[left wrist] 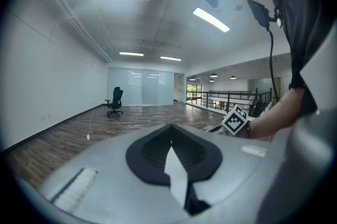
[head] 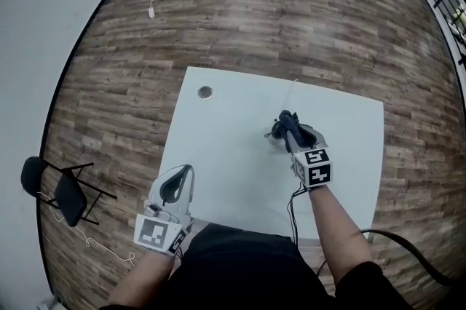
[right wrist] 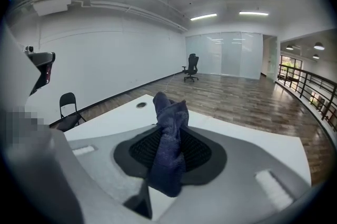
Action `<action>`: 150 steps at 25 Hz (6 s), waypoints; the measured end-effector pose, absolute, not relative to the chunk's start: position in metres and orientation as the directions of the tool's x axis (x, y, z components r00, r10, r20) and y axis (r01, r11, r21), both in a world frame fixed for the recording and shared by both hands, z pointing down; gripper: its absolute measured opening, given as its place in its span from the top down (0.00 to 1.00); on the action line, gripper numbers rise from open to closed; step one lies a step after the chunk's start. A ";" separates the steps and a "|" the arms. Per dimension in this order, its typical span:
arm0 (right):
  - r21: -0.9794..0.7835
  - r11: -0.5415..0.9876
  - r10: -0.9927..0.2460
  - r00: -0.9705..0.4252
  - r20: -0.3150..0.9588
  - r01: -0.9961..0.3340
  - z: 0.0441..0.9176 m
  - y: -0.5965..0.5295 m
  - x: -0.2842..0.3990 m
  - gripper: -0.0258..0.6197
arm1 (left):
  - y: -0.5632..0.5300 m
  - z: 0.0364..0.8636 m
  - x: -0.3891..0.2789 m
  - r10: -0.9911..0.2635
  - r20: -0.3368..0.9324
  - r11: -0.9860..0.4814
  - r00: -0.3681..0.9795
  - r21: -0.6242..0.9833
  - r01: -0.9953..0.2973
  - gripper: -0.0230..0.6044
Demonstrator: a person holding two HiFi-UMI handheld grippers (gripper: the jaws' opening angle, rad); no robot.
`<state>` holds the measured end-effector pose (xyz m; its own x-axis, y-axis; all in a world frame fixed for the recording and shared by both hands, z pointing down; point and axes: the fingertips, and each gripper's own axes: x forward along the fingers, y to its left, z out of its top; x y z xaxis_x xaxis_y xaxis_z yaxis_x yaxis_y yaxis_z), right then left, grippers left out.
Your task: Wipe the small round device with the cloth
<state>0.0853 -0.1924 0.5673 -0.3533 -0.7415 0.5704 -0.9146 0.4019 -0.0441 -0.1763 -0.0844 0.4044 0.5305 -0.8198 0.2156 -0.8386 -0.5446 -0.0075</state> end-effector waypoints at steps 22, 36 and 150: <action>0.058 0.571 -0.667 -0.422 0.614 -0.819 0.582 -0.191 0.033 0.80 | -0.068 0.403 -0.207 -0.865 0.231 -0.461 0.446 -0.010 -0.887 0.95; -0.101 0.570 -0.544 -0.467 0.698 -0.815 0.639 -0.154 0.024 0.79 | -0.061 0.399 -0.212 -0.874 0.238 -0.441 0.424 -0.020 -0.897 0.95; -0.102 0.562 -0.552 -0.464 0.693 -0.821 0.652 -0.163 0.026 0.79 | -0.047 0.412 -0.215 -0.884 0.280 -0.386 0.374 0.015 -0.922 0.95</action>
<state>0.0261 -0.1635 0.6518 -0.4643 -0.5521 0.6925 -0.8209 0.5618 -0.1025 -0.2147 -0.0470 0.4122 0.3742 -0.8839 0.2805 -0.9225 -0.3857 0.0151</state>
